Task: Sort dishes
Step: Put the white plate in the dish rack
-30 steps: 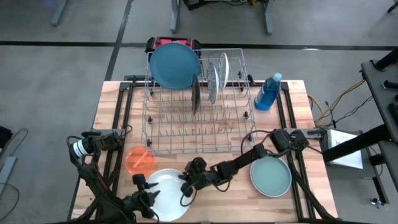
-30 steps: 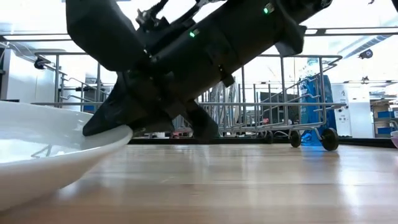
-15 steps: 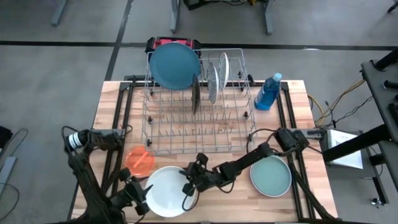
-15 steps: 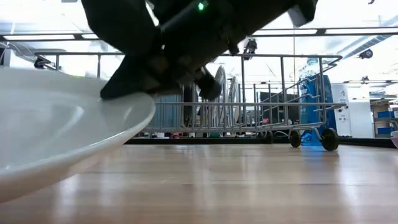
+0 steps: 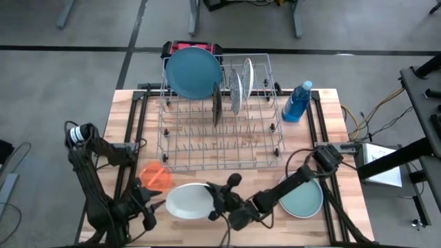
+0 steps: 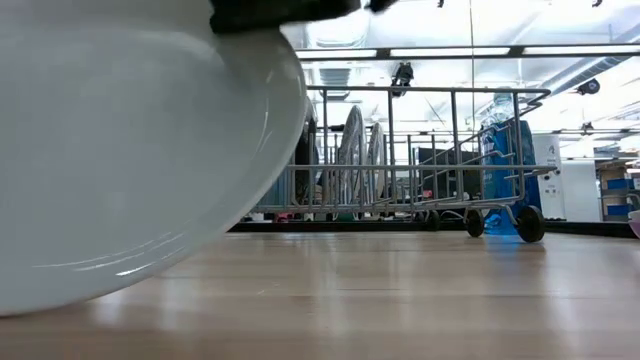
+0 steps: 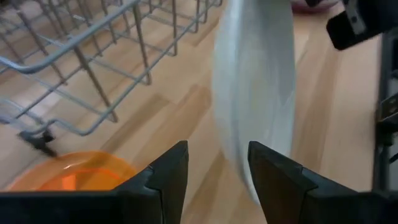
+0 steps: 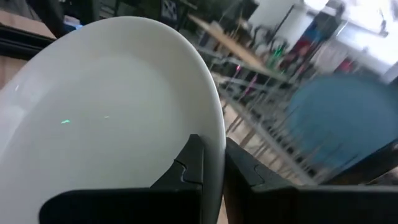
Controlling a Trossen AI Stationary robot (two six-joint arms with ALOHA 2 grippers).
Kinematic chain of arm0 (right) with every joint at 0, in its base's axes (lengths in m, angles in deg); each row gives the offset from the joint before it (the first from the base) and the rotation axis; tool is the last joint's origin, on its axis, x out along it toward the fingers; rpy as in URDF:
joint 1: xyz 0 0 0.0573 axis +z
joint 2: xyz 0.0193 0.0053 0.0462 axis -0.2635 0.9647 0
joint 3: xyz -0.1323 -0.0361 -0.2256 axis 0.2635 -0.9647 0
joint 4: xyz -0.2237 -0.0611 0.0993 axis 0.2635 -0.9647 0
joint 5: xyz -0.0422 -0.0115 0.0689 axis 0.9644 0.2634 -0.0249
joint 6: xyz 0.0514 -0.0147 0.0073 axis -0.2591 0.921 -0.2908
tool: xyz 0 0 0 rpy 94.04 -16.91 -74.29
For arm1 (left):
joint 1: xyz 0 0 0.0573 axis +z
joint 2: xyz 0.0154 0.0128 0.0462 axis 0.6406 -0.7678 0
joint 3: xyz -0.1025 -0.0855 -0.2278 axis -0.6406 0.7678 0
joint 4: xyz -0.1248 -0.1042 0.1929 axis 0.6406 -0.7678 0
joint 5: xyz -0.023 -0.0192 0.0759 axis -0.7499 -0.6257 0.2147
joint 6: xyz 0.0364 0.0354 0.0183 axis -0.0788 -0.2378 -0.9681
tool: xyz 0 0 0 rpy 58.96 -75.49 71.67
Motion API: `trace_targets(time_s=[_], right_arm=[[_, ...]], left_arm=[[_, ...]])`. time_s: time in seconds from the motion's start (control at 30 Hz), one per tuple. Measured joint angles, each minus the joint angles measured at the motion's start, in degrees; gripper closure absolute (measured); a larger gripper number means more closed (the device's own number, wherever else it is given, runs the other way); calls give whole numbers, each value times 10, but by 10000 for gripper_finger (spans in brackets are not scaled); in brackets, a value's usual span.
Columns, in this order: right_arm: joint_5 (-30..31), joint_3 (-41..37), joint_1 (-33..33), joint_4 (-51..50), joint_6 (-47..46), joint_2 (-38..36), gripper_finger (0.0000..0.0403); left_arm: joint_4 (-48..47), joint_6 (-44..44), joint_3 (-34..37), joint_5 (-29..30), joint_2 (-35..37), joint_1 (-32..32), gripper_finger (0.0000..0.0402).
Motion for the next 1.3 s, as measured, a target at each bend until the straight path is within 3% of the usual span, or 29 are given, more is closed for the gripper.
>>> trace_targets(time_s=[0.13,0.27,0.57,0.67,0.87,1.1,1.3], right_arm=[[4,0,7,43,66,0,393],[-4,-1,7,80,107,0,395],[-98,-2,0,177,157,2,398],[-117,-2,-6,177,120,2,398],[-111,-2,-3,180,58,2,396],[-120,-2,-3,175,8,2,395],[-165,0,-3,95,-146,-17,361]], left_arm=[[48,-14,32,27,15,0,244],[115,-85,46,46,14,1,244],[173,-171,53,97,0,1,249],[169,-186,47,116,-11,1,270],[151,-190,34,125,-30,7,368],[134,-156,31,131,-46,8,368],[129,-161,31,158,-63,8,372]])
